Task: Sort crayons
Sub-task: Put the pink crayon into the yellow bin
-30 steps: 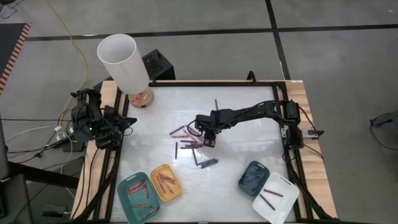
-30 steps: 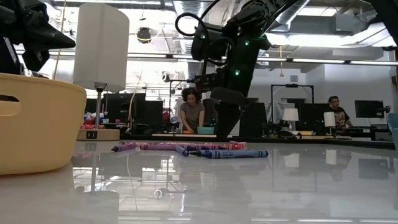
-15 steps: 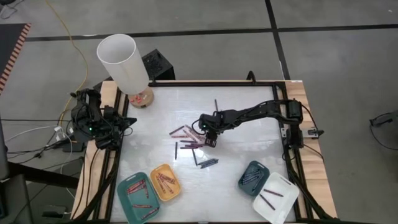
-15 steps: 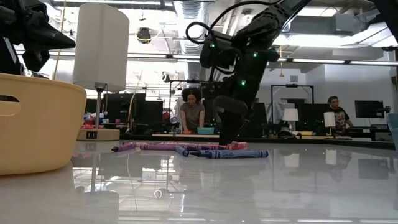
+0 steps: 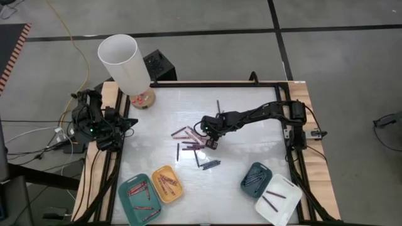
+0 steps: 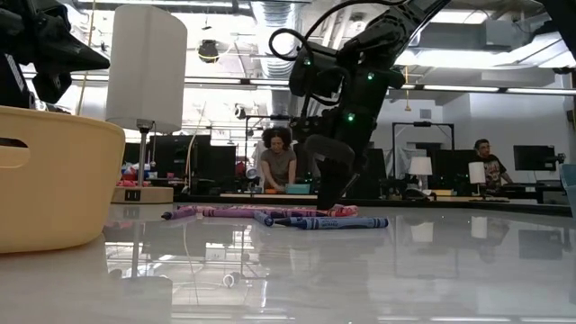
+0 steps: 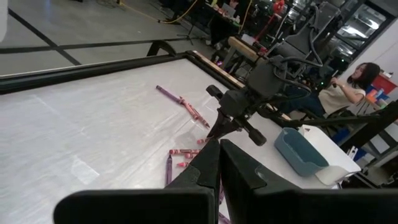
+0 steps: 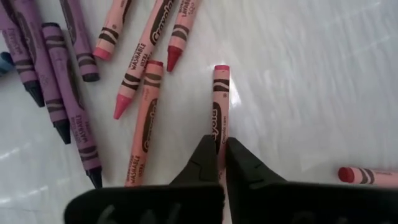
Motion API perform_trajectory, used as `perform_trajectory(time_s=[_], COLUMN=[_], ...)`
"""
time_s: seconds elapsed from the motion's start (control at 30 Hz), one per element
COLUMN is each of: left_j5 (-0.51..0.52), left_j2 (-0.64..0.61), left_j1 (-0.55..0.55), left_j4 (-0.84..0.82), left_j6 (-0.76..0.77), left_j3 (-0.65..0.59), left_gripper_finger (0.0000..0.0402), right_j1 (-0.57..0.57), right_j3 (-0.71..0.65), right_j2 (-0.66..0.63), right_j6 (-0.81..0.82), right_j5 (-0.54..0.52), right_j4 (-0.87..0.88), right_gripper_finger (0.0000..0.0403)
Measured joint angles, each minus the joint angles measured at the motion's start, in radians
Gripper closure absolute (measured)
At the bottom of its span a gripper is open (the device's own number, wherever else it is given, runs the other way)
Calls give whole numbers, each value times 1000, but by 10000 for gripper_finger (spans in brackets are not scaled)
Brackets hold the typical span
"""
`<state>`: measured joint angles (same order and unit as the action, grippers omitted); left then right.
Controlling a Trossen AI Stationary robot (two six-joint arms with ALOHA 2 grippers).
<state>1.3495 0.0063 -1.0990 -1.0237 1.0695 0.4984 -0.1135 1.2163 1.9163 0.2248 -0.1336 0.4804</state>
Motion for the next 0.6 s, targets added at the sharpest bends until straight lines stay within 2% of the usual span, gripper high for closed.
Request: perform_trajectory(time_s=[0.37, 0.5, 0.6], left_j5=[0, 0, 0], left_j2=[0, 0, 0], left_j1=[0, 0, 0], left_j4=[0, 0, 0], left_j6=[0, 0, 0], left_j3=[0, 0, 0], left_gripper_finger=[401, 402, 401], right_j1=[14, 42, 82], right_j3=[70, 129, 159], right_j2=[-52, -70, -67], right_j6=[22, 21, 5], right_j5=[-58, -65, -55], right_j4=[-1, -40, -132], right_gripper_finger=[399, 399, 399])
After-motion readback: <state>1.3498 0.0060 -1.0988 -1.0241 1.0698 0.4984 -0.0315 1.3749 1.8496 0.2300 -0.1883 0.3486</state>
